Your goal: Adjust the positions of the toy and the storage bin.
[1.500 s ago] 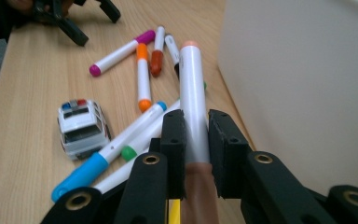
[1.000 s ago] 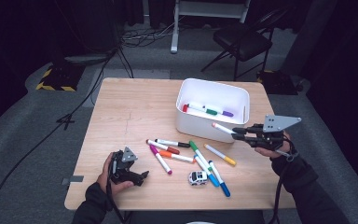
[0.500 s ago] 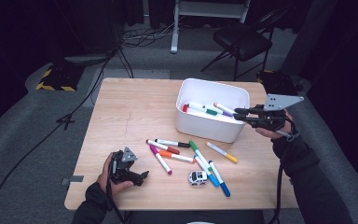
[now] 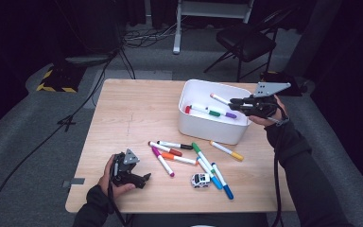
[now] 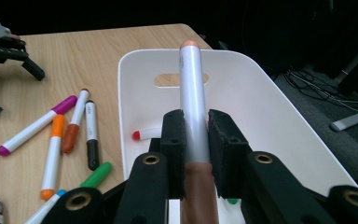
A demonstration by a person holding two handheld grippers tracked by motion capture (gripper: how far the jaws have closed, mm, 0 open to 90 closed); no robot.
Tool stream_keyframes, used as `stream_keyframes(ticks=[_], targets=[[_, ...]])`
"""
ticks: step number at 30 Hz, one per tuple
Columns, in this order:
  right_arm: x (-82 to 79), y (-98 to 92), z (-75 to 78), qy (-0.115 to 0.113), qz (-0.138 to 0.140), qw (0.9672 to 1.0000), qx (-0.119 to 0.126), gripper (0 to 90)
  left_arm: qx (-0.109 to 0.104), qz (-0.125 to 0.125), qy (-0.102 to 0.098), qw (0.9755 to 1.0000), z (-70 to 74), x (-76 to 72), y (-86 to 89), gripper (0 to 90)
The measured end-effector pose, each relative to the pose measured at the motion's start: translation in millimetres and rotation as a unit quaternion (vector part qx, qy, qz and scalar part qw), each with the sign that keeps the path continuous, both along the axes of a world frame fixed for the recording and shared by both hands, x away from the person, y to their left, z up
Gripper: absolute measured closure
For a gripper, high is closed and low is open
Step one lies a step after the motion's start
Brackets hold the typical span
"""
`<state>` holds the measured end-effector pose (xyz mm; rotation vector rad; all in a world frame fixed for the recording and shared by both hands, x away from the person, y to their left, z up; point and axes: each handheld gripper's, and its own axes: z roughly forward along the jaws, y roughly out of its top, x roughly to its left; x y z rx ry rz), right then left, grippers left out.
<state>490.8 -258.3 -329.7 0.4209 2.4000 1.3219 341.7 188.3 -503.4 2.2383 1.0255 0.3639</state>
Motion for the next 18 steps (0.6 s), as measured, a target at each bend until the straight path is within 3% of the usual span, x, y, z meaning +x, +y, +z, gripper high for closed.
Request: stream_keyframes(ticks=[10, 18], targets=[[20.8, 16.5, -11.6, 0.020, -0.011, 0.9994, -0.027, 77.0, -0.001, 0.001, 0.000, 1.0000, 0.0, -0.1, -0.1, 0.5], [29.4, 33.6, -22.8, 0.030, -0.017, 0.9973, -0.064, 77.0, -0.001, 0.000, 0.000, 1.0000, 0.0, -0.1, -0.1, 0.5]])
